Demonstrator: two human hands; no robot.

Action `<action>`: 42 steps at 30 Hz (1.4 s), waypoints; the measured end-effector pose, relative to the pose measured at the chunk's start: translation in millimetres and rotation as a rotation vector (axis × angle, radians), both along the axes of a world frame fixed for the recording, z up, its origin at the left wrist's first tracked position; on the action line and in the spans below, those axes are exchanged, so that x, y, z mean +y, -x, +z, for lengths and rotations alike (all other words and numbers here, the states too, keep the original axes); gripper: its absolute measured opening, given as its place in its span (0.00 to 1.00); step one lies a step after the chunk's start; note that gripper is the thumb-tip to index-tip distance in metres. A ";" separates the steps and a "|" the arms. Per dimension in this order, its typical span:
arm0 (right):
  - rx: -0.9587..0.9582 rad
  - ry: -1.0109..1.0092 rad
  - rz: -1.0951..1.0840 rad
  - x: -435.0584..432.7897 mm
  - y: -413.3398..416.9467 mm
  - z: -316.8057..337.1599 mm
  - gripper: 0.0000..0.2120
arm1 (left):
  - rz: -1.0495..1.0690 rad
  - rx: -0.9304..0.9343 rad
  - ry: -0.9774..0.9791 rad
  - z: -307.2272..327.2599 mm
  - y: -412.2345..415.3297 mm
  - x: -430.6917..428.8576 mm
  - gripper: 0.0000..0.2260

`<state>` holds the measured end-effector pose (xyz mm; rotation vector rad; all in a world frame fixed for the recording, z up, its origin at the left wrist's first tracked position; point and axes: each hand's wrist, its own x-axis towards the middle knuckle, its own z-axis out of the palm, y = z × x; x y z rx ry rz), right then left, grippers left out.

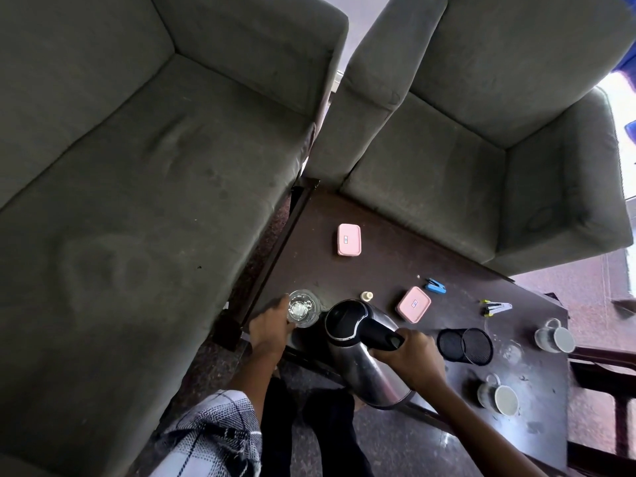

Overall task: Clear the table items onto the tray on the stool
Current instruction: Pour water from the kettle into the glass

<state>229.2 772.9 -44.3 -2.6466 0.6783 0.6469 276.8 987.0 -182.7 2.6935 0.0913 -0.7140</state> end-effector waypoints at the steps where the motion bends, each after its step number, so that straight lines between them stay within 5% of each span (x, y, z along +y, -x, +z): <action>1: 0.001 -0.003 -0.003 -0.5 -0.2 -0.2 0.18 | -0.015 0.000 -0.023 0.5 -0.2 -0.2 0.28; 14: 0.019 -0.017 -0.018 -0.7 -4.8 -2.8 0.20 | -0.106 -0.015 -0.188 6.8 -3.2 -6.5 0.28; 42: 0.004 0.003 0.034 -1.7 -1.0 1.9 0.21 | -0.097 0.045 -0.224 6.8 -5.4 -16.3 0.23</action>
